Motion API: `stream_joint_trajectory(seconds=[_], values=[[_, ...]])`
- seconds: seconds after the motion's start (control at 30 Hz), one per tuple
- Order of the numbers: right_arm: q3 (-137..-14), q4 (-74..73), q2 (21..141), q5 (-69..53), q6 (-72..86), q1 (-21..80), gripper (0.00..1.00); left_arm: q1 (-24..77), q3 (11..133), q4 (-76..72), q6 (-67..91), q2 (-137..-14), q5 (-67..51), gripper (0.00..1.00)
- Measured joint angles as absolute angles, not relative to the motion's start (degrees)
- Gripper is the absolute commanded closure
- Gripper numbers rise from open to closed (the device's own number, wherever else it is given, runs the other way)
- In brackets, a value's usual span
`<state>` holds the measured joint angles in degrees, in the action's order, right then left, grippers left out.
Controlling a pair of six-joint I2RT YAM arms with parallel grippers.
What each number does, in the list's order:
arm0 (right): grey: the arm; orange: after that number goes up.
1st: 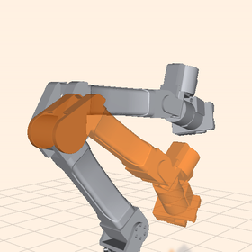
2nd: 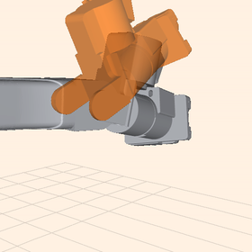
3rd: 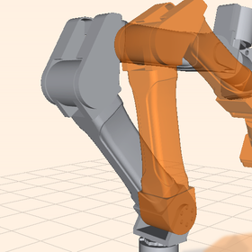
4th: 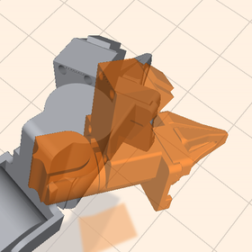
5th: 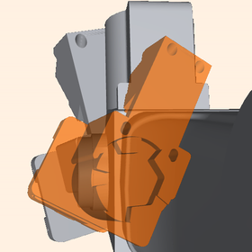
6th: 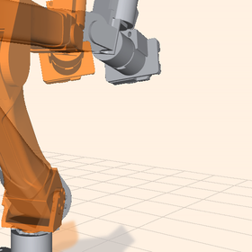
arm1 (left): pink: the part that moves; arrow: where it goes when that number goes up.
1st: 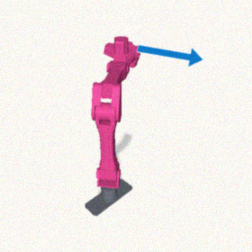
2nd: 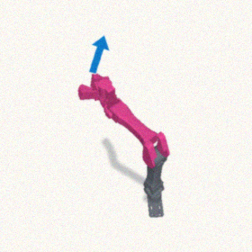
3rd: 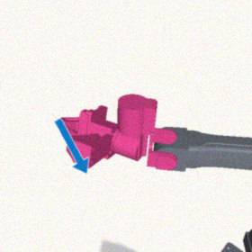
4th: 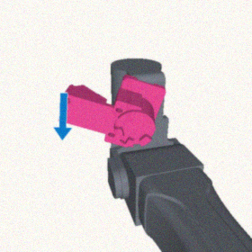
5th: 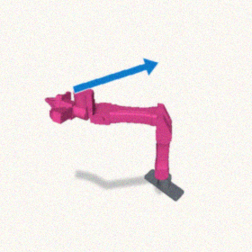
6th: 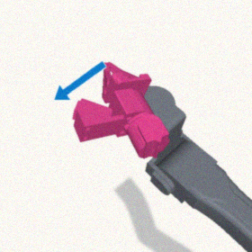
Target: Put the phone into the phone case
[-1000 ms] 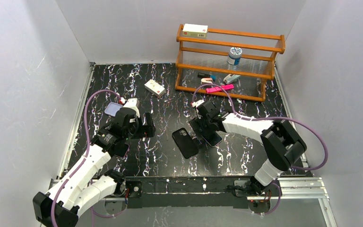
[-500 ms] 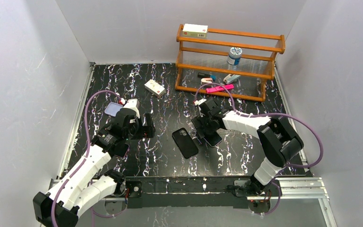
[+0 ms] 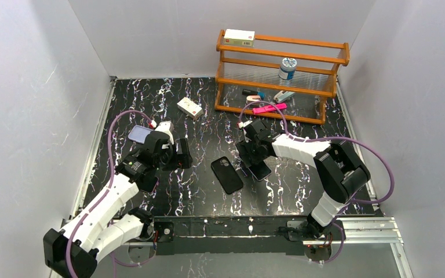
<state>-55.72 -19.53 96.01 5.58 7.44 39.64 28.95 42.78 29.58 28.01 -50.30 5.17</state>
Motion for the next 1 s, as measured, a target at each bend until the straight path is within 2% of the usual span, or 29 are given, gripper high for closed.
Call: stream_joint_trajectory(seconds=[0.4, 0.67, 1.0], values=[[-54.94, -21.02, 92.92, 1.83, 16.75, 39.51, 0.46, 28.95, 42.11, 26.57, 30.57, -52.45, 0.84, 0.11], [-54.50, -21.08, 86.91, -2.76, 21.56, 40.56, 0.49, 28.95, 40.80, 25.67, 31.59, -52.47, 0.36, 0.13], [-54.37, -16.82, 85.65, -8.86, 27.46, 45.01, 0.50, 28.95, 40.07, 24.64, 32.84, -52.58, -1.58, 0.15]])
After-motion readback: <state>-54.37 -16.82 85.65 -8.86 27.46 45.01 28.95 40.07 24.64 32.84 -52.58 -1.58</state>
